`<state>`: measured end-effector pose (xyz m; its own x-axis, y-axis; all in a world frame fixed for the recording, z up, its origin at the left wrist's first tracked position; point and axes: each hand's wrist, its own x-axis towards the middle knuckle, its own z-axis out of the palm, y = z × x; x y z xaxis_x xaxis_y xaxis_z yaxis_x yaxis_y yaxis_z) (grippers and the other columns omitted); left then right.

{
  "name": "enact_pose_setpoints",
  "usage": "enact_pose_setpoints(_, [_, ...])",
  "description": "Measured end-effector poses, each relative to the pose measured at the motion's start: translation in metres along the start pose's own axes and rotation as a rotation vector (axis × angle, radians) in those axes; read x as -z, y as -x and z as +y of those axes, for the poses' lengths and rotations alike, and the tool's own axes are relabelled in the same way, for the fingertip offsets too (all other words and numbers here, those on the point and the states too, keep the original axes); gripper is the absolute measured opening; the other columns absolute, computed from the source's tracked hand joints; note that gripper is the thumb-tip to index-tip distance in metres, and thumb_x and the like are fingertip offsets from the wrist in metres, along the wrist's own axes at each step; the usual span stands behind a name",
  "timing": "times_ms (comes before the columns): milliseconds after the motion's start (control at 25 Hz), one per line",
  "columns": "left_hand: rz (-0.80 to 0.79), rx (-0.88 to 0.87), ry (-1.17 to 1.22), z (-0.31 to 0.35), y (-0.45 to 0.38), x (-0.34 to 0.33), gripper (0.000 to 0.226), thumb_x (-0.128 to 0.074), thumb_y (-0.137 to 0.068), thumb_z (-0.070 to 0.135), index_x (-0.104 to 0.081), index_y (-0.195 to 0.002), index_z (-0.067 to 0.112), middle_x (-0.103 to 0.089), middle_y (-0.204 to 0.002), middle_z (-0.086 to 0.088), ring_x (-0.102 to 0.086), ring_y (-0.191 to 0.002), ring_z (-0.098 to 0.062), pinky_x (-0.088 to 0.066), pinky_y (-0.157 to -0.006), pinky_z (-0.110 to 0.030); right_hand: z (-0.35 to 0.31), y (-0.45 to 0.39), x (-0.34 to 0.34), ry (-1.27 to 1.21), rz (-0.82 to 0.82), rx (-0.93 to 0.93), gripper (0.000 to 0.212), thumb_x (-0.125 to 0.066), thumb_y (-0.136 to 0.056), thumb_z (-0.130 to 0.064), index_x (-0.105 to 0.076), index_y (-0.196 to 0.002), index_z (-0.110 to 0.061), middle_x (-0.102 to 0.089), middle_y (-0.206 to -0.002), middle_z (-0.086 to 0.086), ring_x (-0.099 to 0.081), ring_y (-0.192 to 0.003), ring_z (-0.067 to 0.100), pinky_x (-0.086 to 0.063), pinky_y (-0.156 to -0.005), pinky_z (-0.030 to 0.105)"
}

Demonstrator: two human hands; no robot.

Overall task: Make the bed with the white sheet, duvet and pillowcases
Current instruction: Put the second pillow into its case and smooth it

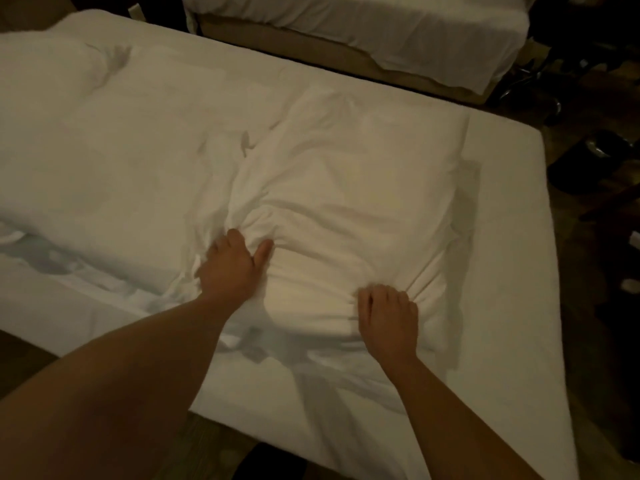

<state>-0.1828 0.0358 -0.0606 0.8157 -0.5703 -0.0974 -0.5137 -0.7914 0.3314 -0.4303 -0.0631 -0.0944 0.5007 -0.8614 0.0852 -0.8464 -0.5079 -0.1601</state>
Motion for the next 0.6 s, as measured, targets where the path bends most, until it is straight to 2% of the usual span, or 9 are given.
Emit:
enact_pose_setpoints(80, [0.031, 0.032, -0.077, 0.007, -0.001, -0.016, 0.079, -0.03, -0.094, 0.072, -0.044, -0.13, 0.002, -0.05, -0.13, -0.023, -0.049, -0.119, -0.044, -0.045, -0.091, -0.06, 0.01, 0.003, -0.019, -0.022, -0.003, -0.011, 0.041, -0.031, -0.101, -0.045, -0.06, -0.097, -0.016, -0.061, -0.097, 0.006, -0.056, -0.09, 0.03, -0.045, -0.084, 0.043])
enact_pose_setpoints(160, [0.128, -0.06, -0.204, 0.018, -0.002, -0.017, 0.074, -0.036, -0.095, 0.064, -0.041, -0.136, 0.003, -0.047, -0.134, -0.025, -0.045, -0.123, -0.044, -0.039, -0.095, -0.06, 0.017, 0.006, -0.023, -0.051, 0.061, 0.006, 0.042, -0.035, -0.101, -0.045, -0.06, -0.109, -0.013, -0.059, -0.113, 0.01, -0.054, -0.104, 0.032, -0.043, -0.094, 0.044])
enact_pose_setpoints(200, [0.171, -0.18, -0.21, 0.024, -0.004, -0.015, 0.065, -0.045, -0.095, 0.054, -0.04, -0.139, 0.006, -0.045, -0.139, -0.023, -0.04, -0.128, -0.042, -0.033, -0.099, -0.06, 0.022, 0.008, -0.021, -0.058, 0.109, 0.018, 0.041, -0.039, -0.1, -0.045, -0.059, -0.114, -0.012, -0.058, -0.119, 0.012, -0.052, -0.11, 0.033, -0.041, -0.098, 0.045])
enact_pose_setpoints(280, [0.27, -0.56, -0.177, 0.042, -0.007, -0.008, 0.057, -0.057, -0.091, 0.035, -0.041, -0.142, 0.015, -0.044, -0.148, -0.015, -0.032, -0.137, -0.033, -0.024, -0.104, -0.055, 0.036, 0.014, -0.018, -0.091, 0.178, -0.012, 0.044, -0.046, -0.099, -0.044, -0.056, -0.123, -0.01, -0.054, -0.129, 0.015, -0.049, -0.119, 0.036, -0.039, -0.104, 0.047])
enact_pose_setpoints(360, [0.337, -0.871, -0.2, 0.073, -0.003, -0.005, 0.053, -0.052, -0.088, 0.033, -0.046, -0.14, 0.023, -0.048, -0.149, -0.007, -0.034, -0.14, -0.027, -0.021, -0.105, -0.048, 0.054, 0.018, -0.016, -0.144, 0.207, -0.154, 0.053, -0.047, -0.099, -0.047, -0.052, -0.13, -0.005, -0.05, -0.135, 0.018, -0.047, -0.123, 0.039, -0.038, -0.106, 0.051])
enact_pose_setpoints(440, [0.206, -1.035, -0.159, 0.104, 0.013, -0.018, 0.048, -0.043, -0.089, 0.042, -0.056, -0.131, 0.023, -0.058, -0.135, -0.005, -0.047, -0.13, -0.029, -0.027, -0.101, -0.046, 0.068, 0.022, -0.019, -0.242, 0.209, -0.261, 0.061, -0.043, -0.099, -0.051, -0.047, -0.134, -0.001, -0.046, -0.137, 0.019, -0.045, -0.124, 0.041, -0.039, -0.106, 0.052])
enact_pose_setpoints(520, [0.0, -1.148, -0.111, 0.119, 0.047, -0.049, 0.042, -0.041, -0.09, 0.045, -0.061, -0.116, 0.018, -0.06, -0.113, -0.007, -0.055, -0.106, -0.033, -0.039, -0.089, -0.045, 0.078, 0.024, -0.023, -0.343, 0.186, -0.287, 0.067, -0.041, -0.098, -0.056, -0.044, -0.136, -0.002, -0.043, -0.14, 0.018, -0.043, -0.126, 0.039, -0.04, -0.106, 0.052])
enact_pose_setpoints(600, [-0.044, -1.092, -0.129, 0.118, 0.074, -0.081, 0.036, -0.042, -0.093, 0.044, -0.06, -0.106, 0.015, -0.058, -0.103, -0.007, -0.055, -0.094, -0.033, -0.045, -0.085, -0.047, 0.081, 0.019, -0.028, -0.437, 0.178, -0.325, 0.069, -0.042, -0.096, -0.058, -0.043, -0.137, -0.002, -0.04, -0.141, 0.017, -0.041, -0.128, 0.037, -0.039, -0.107, 0.05])
